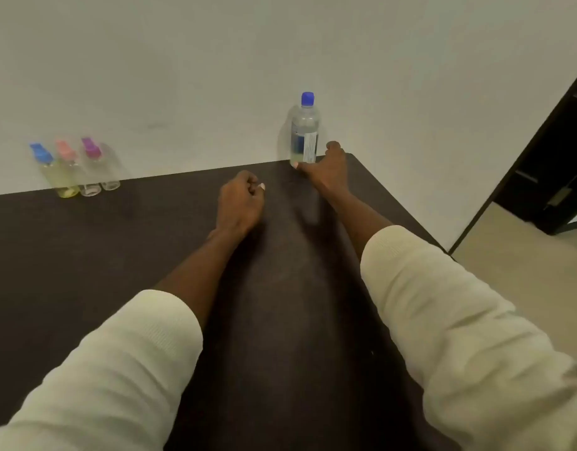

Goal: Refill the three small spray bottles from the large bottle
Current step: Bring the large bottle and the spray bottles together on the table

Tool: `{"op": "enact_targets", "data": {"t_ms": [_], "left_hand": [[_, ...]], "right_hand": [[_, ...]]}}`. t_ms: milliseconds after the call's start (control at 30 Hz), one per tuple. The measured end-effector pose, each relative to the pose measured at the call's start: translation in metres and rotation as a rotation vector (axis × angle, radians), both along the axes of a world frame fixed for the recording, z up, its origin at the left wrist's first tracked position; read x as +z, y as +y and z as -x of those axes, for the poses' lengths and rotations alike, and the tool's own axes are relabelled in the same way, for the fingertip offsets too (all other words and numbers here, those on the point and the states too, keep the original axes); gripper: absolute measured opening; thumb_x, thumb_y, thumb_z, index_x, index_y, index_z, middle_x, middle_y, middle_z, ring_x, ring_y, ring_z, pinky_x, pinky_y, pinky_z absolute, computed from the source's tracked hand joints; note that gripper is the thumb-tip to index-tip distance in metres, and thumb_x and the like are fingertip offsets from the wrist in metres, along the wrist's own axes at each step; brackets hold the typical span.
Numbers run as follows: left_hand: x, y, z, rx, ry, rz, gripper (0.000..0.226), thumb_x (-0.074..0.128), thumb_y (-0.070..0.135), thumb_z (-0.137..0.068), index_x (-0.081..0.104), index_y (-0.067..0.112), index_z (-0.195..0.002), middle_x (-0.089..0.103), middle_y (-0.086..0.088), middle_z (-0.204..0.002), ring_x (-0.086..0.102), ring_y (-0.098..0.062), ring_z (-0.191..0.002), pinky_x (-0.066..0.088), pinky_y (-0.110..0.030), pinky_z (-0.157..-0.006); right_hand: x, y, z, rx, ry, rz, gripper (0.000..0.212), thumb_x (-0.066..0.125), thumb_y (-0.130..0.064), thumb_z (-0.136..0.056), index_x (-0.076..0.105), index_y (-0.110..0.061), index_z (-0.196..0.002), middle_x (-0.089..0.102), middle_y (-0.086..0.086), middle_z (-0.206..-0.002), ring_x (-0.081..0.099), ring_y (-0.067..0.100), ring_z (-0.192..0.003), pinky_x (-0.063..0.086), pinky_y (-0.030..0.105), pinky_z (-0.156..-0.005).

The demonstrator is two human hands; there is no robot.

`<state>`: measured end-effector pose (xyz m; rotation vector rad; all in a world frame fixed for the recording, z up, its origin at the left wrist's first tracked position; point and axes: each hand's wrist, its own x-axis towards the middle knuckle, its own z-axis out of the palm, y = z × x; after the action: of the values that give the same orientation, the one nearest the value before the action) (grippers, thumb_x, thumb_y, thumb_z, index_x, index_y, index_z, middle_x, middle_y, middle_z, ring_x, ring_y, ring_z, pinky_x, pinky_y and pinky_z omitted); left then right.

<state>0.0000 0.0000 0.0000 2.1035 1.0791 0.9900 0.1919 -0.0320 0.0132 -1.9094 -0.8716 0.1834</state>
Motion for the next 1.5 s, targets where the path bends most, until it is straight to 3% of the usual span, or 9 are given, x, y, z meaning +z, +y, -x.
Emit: {"op": "enact_targets", "data": {"t_ms": [267,433,533,667,867,1033,1233,1400,1500], "left_hand": [[-0.016,0.037,-0.031,0.058,-0.176,0.141,0.011,0.066,0.024,-0.097,0.063,0.015,-0.102,0.068,-0.004,-0.089,0.069,-0.022,-0.082,0.058,-0.034,-0.076],[-0.019,0.040,-0.030,0.114,-0.265,0.186,0.017,0.063,0.020,-0.099,0.057,0.022,-0.083,0.066,-0.003,-0.076,0.068,-0.021,-0.066,0.055,-0.029,-0.054],[-0.018,0.041,-0.031,0.117,-0.244,0.169,0.019,0.063,0.021,-0.097,0.058,0.024,-0.080,0.069,-0.007,-0.078,0.071,-0.027,-0.073,0.061,-0.041,-0.063],[-0.015,0.037,-0.028,0.127,-0.241,0.144,0.021,0.062,0.021,-0.098,0.056,0.026,-0.078,0.068,-0.008,-0.077,0.070,-0.028,-0.074,0.062,-0.048,-0.068],[0.000,-0.003,-0.005,0.172,-0.274,0.173,0.027,0.061,0.016,-0.098,0.054,0.030,-0.076,0.068,-0.005,-0.082,0.070,-0.027,-0.078,0.061,-0.047,-0.074],[0.005,-0.071,0.046,0.107,-0.203,0.182,0.010,0.060,0.013,-0.099,0.062,0.020,-0.093,0.067,-0.002,-0.090,0.068,-0.022,-0.085,0.061,-0.042,-0.081],[0.007,-0.146,0.122,0.094,-0.128,0.137,0.012,0.062,0.013,-0.097,0.064,0.020,-0.088,0.067,0.003,-0.082,0.068,-0.019,-0.079,0.061,-0.040,-0.078],[0.004,-0.193,0.173,0.137,-0.119,0.165,0.010,0.064,0.015,-0.095,0.067,0.017,-0.085,0.070,-0.003,-0.083,0.069,-0.022,-0.080,0.059,-0.040,-0.078],[-0.004,-0.215,0.195,0.131,-0.113,0.199,0.009,0.064,0.014,-0.096,0.067,0.017,-0.088,0.070,-0.003,-0.086,0.069,-0.021,-0.083,0.059,-0.038,-0.080]], "right_hand": [[-0.012,0.058,-0.025,-0.041,0.087,-0.068,0.085,0.083,-0.038,-0.073,0.036,-0.010,-0.138,0.047,0.009,-0.138,0.049,0.026,-0.125,0.045,0.037,-0.102],[-0.013,0.074,-0.026,-0.049,0.106,-0.117,0.076,0.084,-0.032,-0.074,0.042,-0.011,-0.134,0.053,0.007,-0.134,0.052,0.024,-0.122,0.045,0.037,-0.103],[-0.009,0.075,-0.024,-0.068,0.120,-0.118,0.072,0.083,-0.028,-0.074,0.044,-0.011,-0.131,0.055,0.007,-0.131,0.055,0.024,-0.119,0.046,0.036,-0.100],[-0.005,0.062,-0.018,-0.057,0.145,-0.109,0.066,0.082,-0.024,-0.076,0.046,-0.011,-0.129,0.057,0.007,-0.128,0.056,0.024,-0.117,0.047,0.035,-0.099],[0.007,0.006,0.018,-0.014,0.192,-0.123,0.067,0.084,-0.026,-0.074,0.048,-0.012,-0.128,0.060,0.005,-0.125,0.059,0.022,-0.112,0.050,0.035,-0.097],[0.025,-0.069,0.077,0.076,0.195,-0.144,0.070,0.086,-0.031,-0.070,0.051,-0.015,-0.128,0.062,0.002,-0.122,0.061,0.020,-0.107,0.053,0.036,-0.095],[0.025,-0.165,0.165,0.185,0.240,-0.220,0.068,0.088,-0.029,-0.067,0.055,-0.017,-0.125,0.066,0.000,-0.114,0.065,0.016,-0.098,0.057,0.028,-0.083],[0.006,-0.223,0.217,0.254,0.246,-0.190,0.067,0.089,-0.028,-0.063,0.058,-0.016,-0.121,0.069,0.002,-0.110,0.067,0.018,-0.097,0.059,0.034,-0.082],[0.000,-0.252,0.233,0.315,0.229,-0.167,0.063,0.088,-0.024,-0.064,0.060,-0.017,-0.120,0.070,0.000,-0.108,0.068,0.015,-0.095,0.058,0.030,-0.080]]}}
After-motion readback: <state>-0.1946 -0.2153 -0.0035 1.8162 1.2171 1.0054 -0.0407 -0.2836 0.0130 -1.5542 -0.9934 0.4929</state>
